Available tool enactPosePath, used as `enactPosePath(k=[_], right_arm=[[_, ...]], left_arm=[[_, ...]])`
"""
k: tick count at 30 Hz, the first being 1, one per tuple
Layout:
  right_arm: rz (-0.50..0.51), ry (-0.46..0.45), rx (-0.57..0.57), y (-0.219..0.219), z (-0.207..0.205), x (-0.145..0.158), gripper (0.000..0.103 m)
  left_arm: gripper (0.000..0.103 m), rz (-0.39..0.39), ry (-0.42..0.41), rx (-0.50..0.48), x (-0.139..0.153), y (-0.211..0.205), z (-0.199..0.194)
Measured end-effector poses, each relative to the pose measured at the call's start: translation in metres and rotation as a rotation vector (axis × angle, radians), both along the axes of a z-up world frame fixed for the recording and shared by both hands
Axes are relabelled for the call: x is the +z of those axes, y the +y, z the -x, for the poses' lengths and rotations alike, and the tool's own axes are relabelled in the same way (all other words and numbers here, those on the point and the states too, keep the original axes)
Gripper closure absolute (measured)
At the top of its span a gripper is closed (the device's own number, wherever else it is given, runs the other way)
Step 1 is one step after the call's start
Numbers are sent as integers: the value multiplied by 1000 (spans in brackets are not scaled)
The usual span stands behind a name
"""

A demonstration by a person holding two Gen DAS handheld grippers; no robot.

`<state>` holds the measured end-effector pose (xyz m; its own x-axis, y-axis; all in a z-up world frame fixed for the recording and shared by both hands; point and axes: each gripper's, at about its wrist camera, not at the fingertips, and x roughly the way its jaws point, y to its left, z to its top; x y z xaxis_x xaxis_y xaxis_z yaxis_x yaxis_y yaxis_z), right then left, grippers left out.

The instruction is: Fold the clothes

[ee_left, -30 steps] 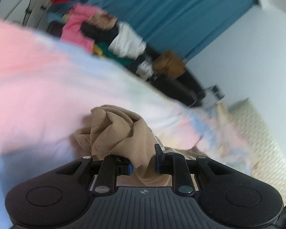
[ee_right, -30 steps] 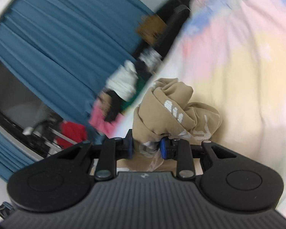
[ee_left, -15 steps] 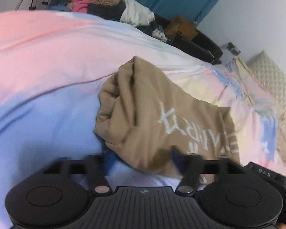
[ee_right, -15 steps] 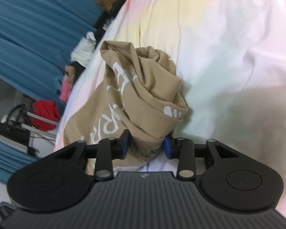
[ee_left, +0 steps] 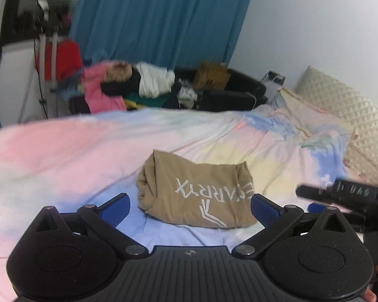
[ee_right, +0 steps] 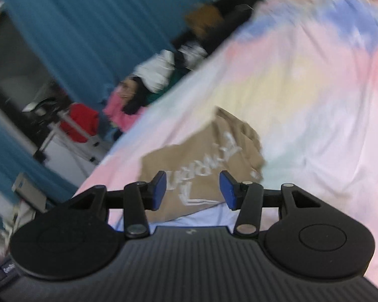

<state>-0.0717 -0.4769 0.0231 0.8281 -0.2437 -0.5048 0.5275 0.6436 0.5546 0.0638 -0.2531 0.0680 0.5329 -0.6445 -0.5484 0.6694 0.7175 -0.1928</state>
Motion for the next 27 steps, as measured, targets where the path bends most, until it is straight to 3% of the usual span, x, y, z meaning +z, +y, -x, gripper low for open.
enactPosePath(k=[2, 9, 18, 27], right_arm=[[65, -34, 50, 20, 15, 19, 11], [318, -111, 119, 93, 69, 53, 12], [515, -143, 143, 151, 104, 34, 12], [598, -82, 100, 163, 98, -12, 12]], left_arm=[[0, 2, -60, -7, 16, 19, 28], [0, 42, -222, -5, 45, 76, 113], [0, 111, -275, 18, 28, 113, 164], [0, 80, -268, 81, -10, 128, 164]])
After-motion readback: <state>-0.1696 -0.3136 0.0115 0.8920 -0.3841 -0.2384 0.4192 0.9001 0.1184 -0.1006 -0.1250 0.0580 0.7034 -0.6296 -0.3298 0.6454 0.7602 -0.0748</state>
